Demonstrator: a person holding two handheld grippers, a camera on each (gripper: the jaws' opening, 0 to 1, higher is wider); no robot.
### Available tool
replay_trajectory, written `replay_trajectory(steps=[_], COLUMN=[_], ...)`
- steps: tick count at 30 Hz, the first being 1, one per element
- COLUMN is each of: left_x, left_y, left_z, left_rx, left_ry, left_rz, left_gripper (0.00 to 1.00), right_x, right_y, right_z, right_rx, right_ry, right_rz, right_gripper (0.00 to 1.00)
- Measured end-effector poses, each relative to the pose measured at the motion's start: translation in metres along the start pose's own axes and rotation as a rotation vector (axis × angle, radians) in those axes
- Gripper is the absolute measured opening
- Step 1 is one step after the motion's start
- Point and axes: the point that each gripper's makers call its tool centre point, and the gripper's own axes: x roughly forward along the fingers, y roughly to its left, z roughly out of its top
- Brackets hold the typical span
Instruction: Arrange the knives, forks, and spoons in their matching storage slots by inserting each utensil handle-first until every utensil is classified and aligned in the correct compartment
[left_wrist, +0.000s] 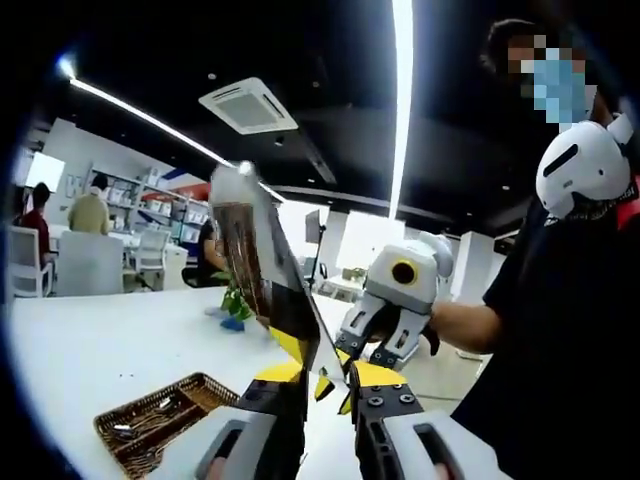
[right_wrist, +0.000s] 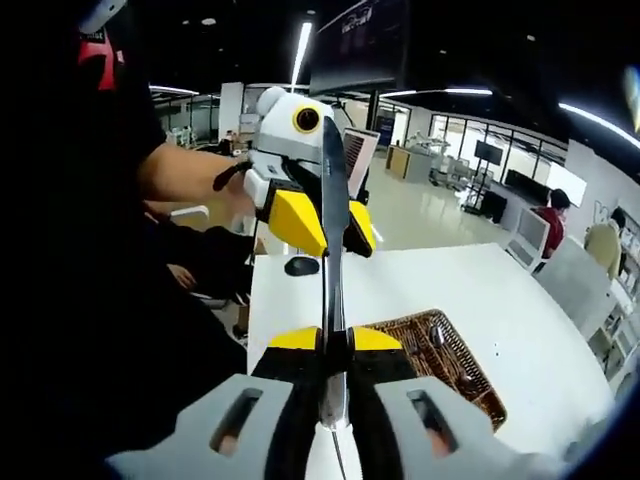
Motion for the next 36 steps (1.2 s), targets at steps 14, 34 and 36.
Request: replay_trajectory(steps=[14, 34, 36], left_x=[0.001, -0.005, -0.006], left_y=[-0.006, 0.001, 0.002], left_z=[0.023, 0.021, 0.019], left_rx=[-0.036, -0.171, -0.181], left_ry=[-0.107, -0.128, -0.116], left_rz=[-0.013, 0.035, 0.048], left_gripper=[0.12, 0.12, 0.12], right_x=[-0.003, -0.007, -0.006], right_y=[-0.007, -0.013, -0.015], right_z=[0.009, 0.015, 0.016], right_rx=[-0.06, -0.125, -0.183], right_ry=[-0.023, -0.051, -0.054], right_rz=[-0.027, -0.064, -0.083], right_gripper=[0.06, 0.04, 0.04])
